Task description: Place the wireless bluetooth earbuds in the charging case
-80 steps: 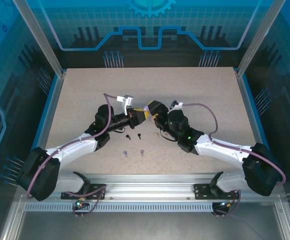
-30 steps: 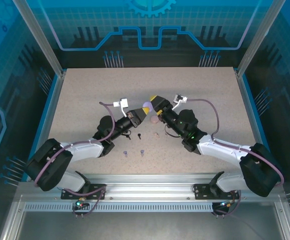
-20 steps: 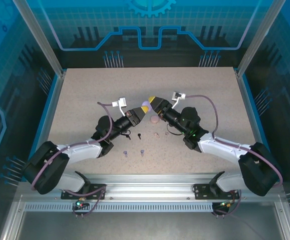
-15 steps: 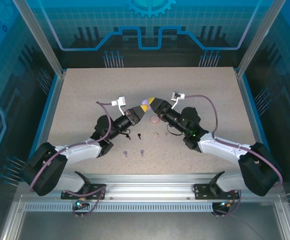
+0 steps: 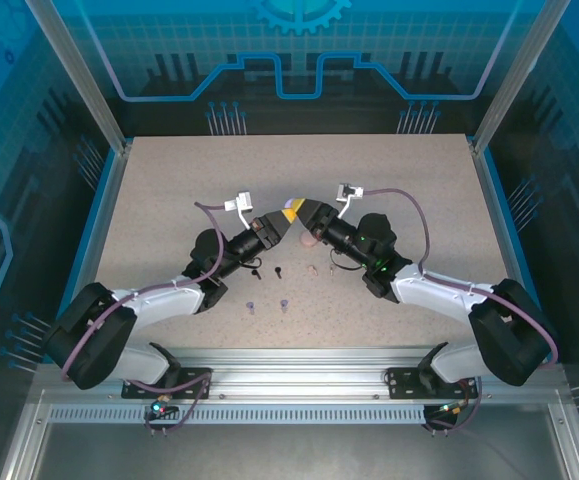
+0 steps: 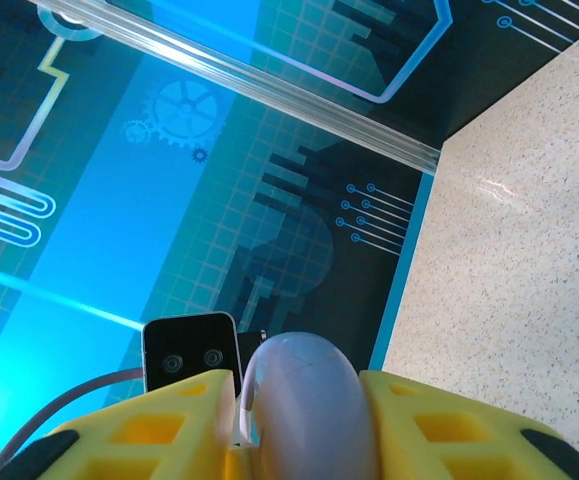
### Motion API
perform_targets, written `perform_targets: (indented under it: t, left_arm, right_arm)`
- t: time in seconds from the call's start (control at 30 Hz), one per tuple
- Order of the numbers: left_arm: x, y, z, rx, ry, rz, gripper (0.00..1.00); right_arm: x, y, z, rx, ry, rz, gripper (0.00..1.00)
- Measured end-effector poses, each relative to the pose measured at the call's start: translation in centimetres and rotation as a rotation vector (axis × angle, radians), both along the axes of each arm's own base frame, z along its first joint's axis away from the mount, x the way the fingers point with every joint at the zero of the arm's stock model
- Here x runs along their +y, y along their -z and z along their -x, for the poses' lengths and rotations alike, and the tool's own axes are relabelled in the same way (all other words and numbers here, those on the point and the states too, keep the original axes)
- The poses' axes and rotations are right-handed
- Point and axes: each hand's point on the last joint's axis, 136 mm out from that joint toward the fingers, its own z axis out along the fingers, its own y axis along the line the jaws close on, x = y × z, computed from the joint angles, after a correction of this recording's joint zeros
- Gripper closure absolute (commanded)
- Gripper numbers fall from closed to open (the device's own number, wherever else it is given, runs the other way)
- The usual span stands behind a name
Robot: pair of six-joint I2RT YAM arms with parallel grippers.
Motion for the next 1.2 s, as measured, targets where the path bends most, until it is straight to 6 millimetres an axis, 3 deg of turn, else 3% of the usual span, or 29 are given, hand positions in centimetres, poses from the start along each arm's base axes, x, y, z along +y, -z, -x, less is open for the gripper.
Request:
perform_targets:
  t: [0.23,0.3,0.43,0.6,0.87,1.03,1.2]
  left_arm:
    - [0.1,-0.8,0.1,-0.012,0.004,0.033,1.00]
    - [0.1,-0.8,0.1,-0.013,0.004,0.036,0.93]
    - [0.1,-0.8,0.1,-0.015,0.004,0.037,0.68]
    - [0.2,-0.4,-0.2,-0.007,-0.004,0.024,0.52]
    - [2.0,0.2,-1.0,0.014,-0.017,-0.029,0.41]
    - [3.0,0.0,-1.9,0.018,0.027,-0.092,0.40]
    - [2.4,-1.2,-1.8,-0.031,0.129,-0.193,0.40]
  right_arm:
    - [-0.1,-0.8,0.0,-0.012,0.003,-0.029,0.93]
    - [-0.1,-0.8,0.0,-0.011,0.004,-0.031,0.99]
    - [-0.1,-0.8,-0.1,-0.011,0.006,-0.031,1.00]
    - [-0.3,-0.4,-0.3,-0.005,0.011,-0.014,1.00]
    - [-1.7,0.9,-1.0,0.031,0.017,0.056,1.00]
    - [-2.8,-0.3,-1.4,0.011,-0.004,0.083,1.00]
    - [-3.7,-1.9,-1.7,-0.025,-0.057,0.114,1.00]
